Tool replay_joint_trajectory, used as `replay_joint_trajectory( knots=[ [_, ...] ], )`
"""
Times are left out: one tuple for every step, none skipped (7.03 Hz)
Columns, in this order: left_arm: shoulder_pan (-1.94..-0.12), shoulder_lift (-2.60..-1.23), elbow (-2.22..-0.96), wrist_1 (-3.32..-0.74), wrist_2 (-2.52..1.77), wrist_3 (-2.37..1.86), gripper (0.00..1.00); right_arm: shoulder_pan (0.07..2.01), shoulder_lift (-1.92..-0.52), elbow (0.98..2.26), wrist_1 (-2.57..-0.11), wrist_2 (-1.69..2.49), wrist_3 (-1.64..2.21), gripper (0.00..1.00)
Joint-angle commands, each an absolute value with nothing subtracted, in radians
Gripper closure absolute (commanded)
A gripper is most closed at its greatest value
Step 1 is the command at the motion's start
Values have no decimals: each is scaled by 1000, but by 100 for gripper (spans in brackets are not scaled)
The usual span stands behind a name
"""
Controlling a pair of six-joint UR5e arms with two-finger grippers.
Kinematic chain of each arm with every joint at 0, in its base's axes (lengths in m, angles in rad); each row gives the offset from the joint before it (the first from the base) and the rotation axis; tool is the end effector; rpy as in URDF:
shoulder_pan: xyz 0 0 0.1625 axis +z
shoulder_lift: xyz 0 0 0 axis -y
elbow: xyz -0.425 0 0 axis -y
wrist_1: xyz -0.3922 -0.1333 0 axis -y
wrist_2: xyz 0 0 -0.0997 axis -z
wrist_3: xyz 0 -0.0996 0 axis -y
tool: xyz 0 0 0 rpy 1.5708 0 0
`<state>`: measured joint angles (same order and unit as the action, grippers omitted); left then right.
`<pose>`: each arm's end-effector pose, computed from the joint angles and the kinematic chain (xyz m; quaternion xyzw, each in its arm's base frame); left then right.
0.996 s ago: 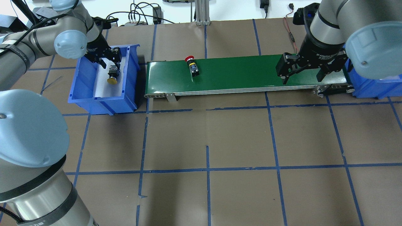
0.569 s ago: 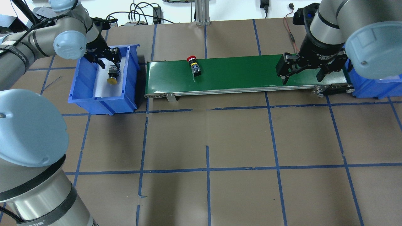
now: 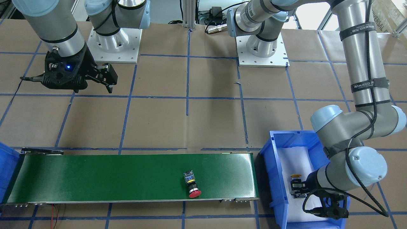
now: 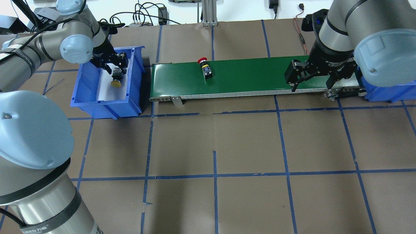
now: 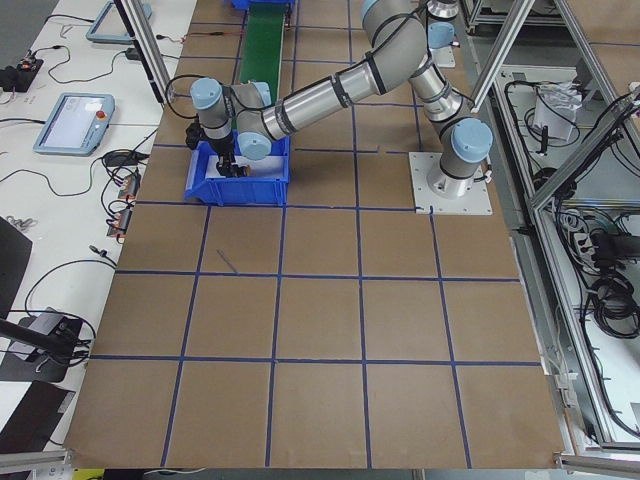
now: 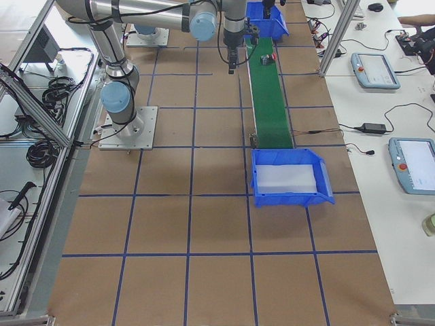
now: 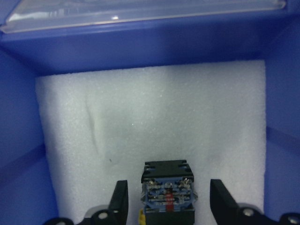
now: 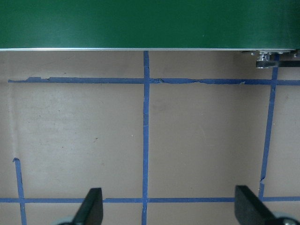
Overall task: Transport two buttons from left to right
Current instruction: 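Lower the left gripper into the bin and grasp the second button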
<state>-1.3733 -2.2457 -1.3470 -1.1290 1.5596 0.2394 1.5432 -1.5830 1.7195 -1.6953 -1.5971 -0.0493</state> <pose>0.0089 -0.7297 0.2228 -0.0209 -0.9998 -0.0033 0.0065 0.1173 -0.4853 0.4333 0.0109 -0.9998 -0.0065 0.0129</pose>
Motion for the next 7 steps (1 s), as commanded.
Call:
replay_joint_trajectory(
  knots=[
    [-1367, -2227, -1345, -1131, 1559, 238, 84, 1543, -1586, 1727, -1706, -1597, -46, 0],
    [-1368, -2224, -1338, -1131, 1559, 236, 85, 1543, -1586, 1727, -1706, -1595, -46, 0],
    [-1368, -2220, -1327, -1134, 1563, 236, 85, 1543, -1585, 1727, -1706, -1597, -48, 0],
    [-1370, -2206, -1327, -1140, 1563, 236, 85, 1543, -1585, 1726, -1706, -1597, -48, 0],
    [-1371, -2191, -1324, -1147, 1565, 236, 85, 1543, -1585, 1726, -1706, -1598, -48, 0],
    [-1373, -2168, -1333, -1152, 1566, 235, 85, 1543, -1583, 1726, -1707, -1598, -48, 0],
    [-1377, -2145, -1339, -1154, 1568, 235, 85, 1542, -1583, 1723, -1707, -1597, -48, 0]
  ],
)
